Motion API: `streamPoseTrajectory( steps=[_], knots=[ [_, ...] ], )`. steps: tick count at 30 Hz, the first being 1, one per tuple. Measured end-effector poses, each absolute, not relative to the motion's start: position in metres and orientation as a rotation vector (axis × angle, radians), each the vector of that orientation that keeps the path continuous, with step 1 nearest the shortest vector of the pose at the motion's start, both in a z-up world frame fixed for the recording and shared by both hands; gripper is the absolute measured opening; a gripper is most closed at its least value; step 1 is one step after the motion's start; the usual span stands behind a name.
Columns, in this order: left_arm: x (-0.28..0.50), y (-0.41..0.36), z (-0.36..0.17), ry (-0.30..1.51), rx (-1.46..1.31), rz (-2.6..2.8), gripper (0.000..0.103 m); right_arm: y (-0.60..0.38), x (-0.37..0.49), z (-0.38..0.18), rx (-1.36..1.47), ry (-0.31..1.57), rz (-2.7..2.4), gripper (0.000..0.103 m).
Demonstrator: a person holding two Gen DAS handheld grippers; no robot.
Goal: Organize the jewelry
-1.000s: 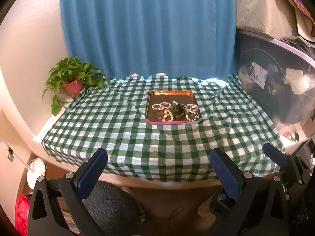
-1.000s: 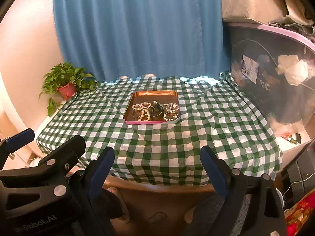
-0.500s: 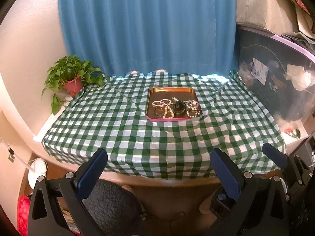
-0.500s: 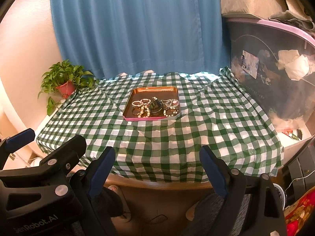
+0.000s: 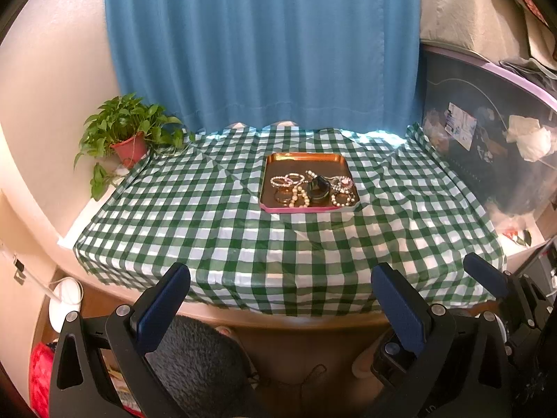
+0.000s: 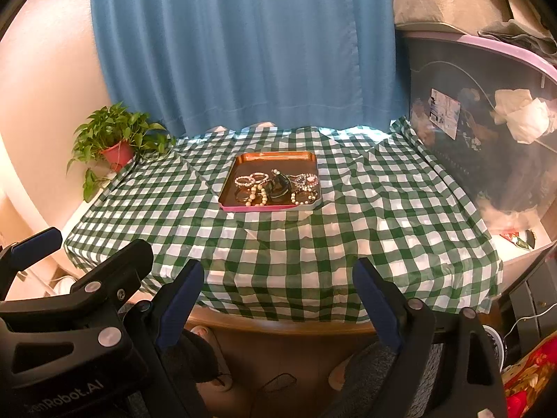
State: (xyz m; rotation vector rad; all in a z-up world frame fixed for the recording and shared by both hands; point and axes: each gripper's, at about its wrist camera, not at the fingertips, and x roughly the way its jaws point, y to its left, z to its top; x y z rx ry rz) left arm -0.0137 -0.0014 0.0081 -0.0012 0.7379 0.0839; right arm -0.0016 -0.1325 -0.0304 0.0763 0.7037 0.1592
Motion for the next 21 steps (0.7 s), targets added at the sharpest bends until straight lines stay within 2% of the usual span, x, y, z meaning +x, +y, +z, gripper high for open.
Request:
streamPoseTrajectory(
  steps=[21],
  knots=[
    [-0.0139, 0.0006, 0.0053, 0.73, 0.004, 0.086, 0.103, -0.1322, -0.0019, -0.0288, 0.079, 0.697, 0.153, 0.086]
  ],
)
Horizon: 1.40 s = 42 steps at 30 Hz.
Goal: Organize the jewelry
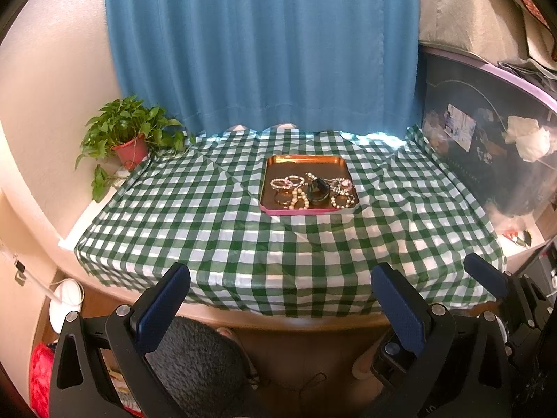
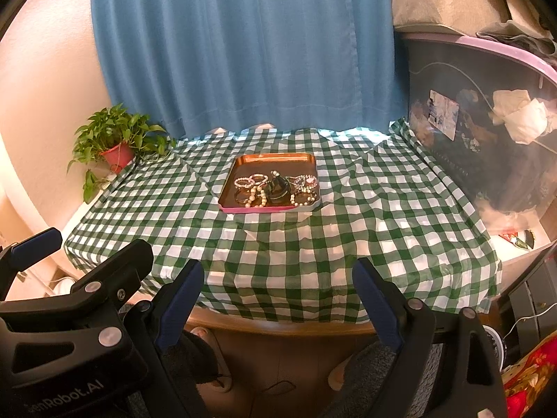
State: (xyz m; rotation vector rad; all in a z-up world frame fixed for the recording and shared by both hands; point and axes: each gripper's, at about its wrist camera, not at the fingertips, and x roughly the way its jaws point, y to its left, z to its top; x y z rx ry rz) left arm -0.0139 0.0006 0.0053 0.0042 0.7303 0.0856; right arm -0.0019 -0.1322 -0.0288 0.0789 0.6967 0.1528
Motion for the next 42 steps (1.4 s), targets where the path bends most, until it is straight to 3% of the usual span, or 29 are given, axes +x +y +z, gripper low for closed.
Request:
streamPoseTrajectory(
  steps=[42],
  knots=[
    [-0.0163, 0.0023, 0.0019, 0.744, 0.007, 0.08, 0.103, -0.1304, -0.0002, -0.0297, 0.08, 0.715, 0.164, 0.086]
  ],
)
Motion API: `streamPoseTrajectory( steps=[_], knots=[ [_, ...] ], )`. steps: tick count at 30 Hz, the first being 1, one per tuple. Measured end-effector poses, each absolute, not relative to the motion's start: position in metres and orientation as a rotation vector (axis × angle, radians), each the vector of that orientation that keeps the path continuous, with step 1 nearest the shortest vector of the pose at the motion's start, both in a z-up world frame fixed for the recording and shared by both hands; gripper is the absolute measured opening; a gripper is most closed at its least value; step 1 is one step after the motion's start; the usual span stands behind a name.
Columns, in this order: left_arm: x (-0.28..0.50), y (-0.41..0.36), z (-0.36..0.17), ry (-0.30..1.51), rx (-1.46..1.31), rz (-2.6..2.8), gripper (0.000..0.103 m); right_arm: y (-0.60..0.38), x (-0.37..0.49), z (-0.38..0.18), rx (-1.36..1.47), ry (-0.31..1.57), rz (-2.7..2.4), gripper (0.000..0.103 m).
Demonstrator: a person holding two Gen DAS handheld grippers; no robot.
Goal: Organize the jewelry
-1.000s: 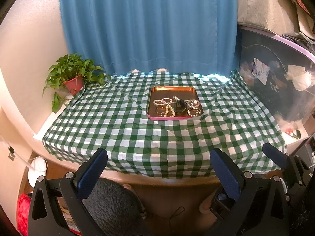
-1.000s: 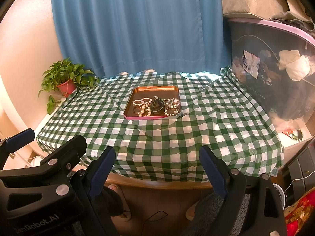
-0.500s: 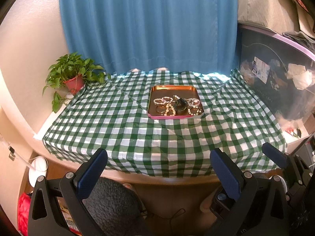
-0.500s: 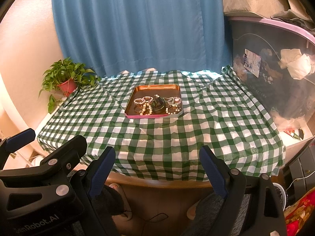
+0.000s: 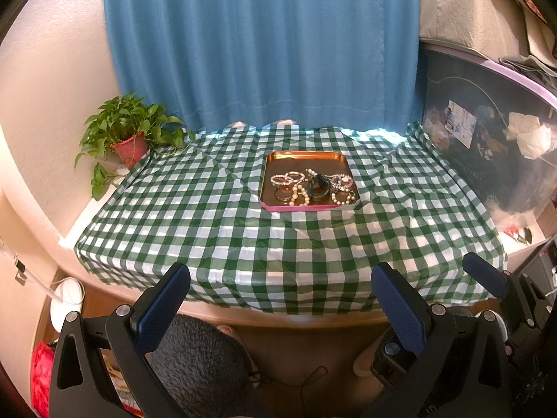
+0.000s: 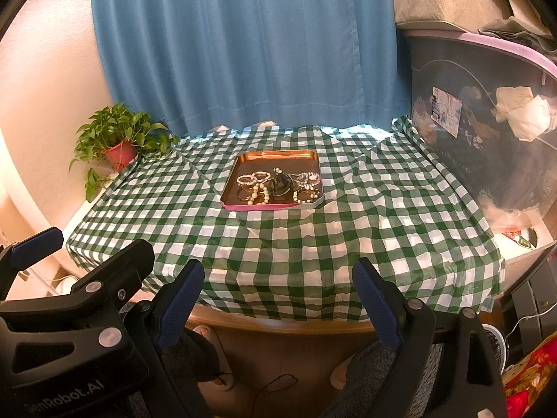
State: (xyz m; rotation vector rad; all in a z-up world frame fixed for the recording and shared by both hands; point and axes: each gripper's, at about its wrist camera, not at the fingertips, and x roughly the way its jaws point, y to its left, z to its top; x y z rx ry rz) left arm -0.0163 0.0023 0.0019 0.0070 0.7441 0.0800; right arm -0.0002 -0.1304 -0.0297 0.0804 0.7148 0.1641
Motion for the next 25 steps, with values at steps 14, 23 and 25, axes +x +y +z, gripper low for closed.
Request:
streamPoseTrajectory(
  steps=[14, 23, 25],
  knots=[
    [-0.0155, 0.0016, 0.0019, 0.746, 0.007, 0.079, 0.103, -0.1302, -0.0002, -0.0316, 0.081, 0.716, 0.165, 0.086],
    [-0.0156, 0.0018, 0.0004, 0.751, 0.006, 0.078, 0.103, -0.1297, 0.0002, -0.0329, 0.081, 0.721, 0.166, 0.086],
    [-0.018, 0.0018, -0.0047, 0.758, 0.005, 0.086, 0.103, -0.1289, 0.0011, -0.0356, 0.08, 0.726, 0.167, 0.086]
  ],
)
